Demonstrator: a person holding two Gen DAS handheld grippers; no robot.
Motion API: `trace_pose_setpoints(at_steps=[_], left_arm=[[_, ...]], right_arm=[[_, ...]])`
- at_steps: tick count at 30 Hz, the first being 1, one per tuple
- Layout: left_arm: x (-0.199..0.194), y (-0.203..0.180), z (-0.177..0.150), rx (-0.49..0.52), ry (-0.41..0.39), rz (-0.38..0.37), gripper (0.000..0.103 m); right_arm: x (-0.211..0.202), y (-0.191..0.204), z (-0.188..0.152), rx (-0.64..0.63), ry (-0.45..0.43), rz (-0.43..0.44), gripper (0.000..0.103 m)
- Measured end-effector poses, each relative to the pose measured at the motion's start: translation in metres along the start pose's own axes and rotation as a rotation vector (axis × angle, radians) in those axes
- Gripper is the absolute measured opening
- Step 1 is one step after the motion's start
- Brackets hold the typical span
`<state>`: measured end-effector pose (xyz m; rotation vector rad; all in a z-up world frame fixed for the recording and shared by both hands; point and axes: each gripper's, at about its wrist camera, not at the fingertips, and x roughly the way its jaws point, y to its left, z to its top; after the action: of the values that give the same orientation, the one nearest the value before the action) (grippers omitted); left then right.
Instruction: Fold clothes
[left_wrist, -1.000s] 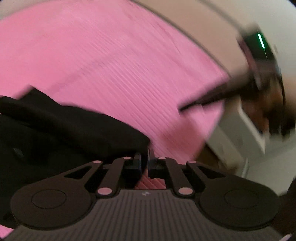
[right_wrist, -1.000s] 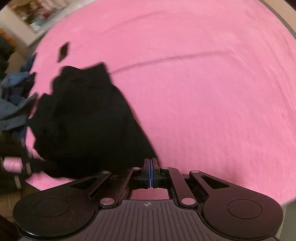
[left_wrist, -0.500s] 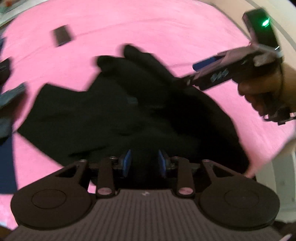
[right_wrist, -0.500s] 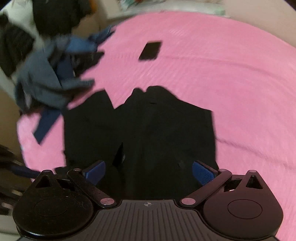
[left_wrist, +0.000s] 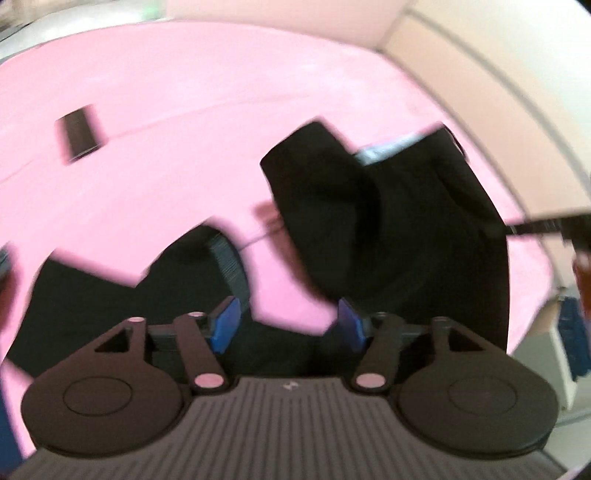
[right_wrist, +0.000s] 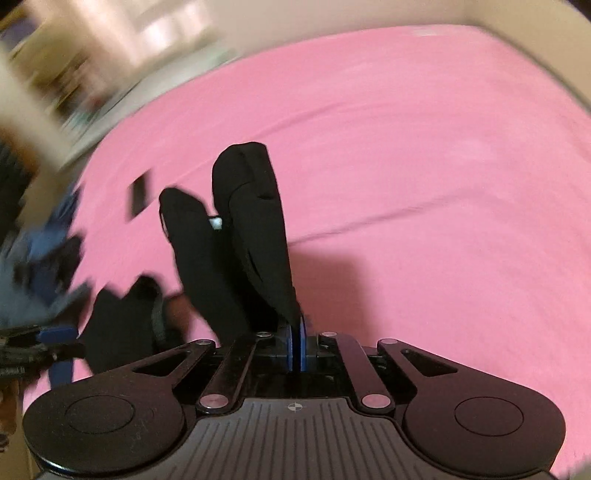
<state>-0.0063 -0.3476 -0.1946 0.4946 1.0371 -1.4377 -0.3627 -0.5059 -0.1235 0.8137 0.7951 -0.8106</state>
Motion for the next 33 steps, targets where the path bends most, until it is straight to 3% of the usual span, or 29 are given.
trace_pose_setpoints(at_steps=[3,8,11,14,17,18,19,20,21,24,27,28,29,31,33], left_arm=[[0.025,-0.038,0.028,0.083,0.01,-0.081,0.065],[0.079,-0.098,0.05,0.19,0.059,-0.12,0.071],[0.124,-0.129,0.056,0.287,0.106,-0.099,0.072],[0.174,-0.142,0.063,0.374,0.115,-0.008,0.072],[0.204,-0.138,0.072,0.367,0.139,0.038,0.072],[0.214,-0.137,0.075,0.365,0.146,0.053,0.072],[0.217,-0.135,0.077,0.369,0.146,0.064,0.072],[0.216,-0.133,0.077,0.368,0.147,0.069,0.072],[0.217,-0.129,0.08,0.36,0.151,0.073,0.071],[0.219,-0.117,0.089,0.335,0.16,0.086,0.068],[0.226,-0.106,0.099,0.296,0.213,0.048,0.044],[0.225,-0.108,0.1,0.31,0.225,0.044,0.027],[0.224,-0.109,0.102,0.323,0.237,0.039,0.016],[0.216,-0.113,0.106,0.343,0.236,0.041,0.01],[0.201,-0.121,0.109,0.374,0.22,0.043,0.007]], right_arm=[[-0.023,-0.043,-0.031,0.131,-0.024,-0.063,0.002],[-0.027,-0.104,-0.078,0.383,-0.05,-0.119,0.0],[-0.023,-0.144,-0.09,0.429,-0.033,-0.122,0.0],[-0.021,-0.185,-0.092,0.461,-0.017,-0.071,0.0],[-0.012,-0.21,-0.091,0.457,-0.026,0.006,0.001],[-0.005,-0.21,-0.092,0.45,-0.024,0.028,0.006],[0.003,-0.211,-0.09,0.443,-0.022,0.047,0.036],[0.011,-0.213,-0.089,0.436,-0.022,0.065,0.081],[0.021,-0.216,-0.086,0.432,-0.03,0.078,0.091],[0.059,-0.225,-0.076,0.426,-0.019,0.111,0.09],[0.096,-0.23,-0.069,0.425,0.013,0.116,0.089],[0.105,-0.231,-0.067,0.424,0.03,0.111,0.066],[0.115,-0.231,-0.066,0.422,0.047,0.107,0.026],[0.118,-0.234,-0.066,0.45,0.048,0.117,0.008],[0.088,-0.236,-0.072,0.487,-0.011,0.142,0.003]])
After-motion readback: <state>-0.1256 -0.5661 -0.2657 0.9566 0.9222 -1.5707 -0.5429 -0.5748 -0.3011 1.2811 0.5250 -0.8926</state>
